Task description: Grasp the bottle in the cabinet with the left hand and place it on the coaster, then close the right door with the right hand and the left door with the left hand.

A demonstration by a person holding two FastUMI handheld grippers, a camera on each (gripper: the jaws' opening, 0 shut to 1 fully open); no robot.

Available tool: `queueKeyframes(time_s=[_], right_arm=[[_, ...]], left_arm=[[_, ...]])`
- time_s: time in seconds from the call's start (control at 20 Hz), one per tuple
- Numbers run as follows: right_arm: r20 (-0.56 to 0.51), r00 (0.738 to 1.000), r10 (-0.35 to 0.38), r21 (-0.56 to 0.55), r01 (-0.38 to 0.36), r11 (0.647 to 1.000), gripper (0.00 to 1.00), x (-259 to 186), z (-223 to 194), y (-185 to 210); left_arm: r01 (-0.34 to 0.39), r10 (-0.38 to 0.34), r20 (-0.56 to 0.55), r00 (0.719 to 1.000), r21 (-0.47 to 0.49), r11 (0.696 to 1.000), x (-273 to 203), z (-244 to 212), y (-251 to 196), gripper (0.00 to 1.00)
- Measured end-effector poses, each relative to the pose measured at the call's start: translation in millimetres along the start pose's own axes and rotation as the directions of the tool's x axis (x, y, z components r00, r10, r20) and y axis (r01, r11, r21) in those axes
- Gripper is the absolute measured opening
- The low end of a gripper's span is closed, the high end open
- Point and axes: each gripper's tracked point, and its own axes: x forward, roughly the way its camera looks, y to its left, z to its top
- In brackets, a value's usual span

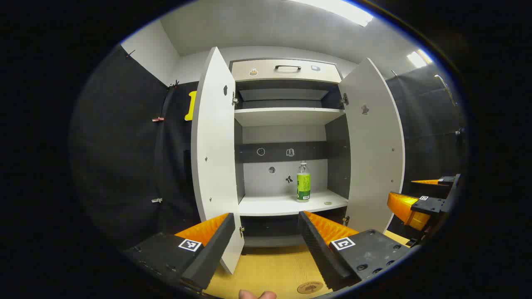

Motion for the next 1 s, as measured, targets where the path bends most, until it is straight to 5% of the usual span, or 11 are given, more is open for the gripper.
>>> queueKeyframes(time_s=[1.0], right_arm=[[-0.006,1.000,0.000,0.011,0.000,1.000,0.98,8,4,-1]], left_arm=[[0.006,-0.006,-0.024,1.000,-0.012,1.000,18,-5,-7,0.97]])
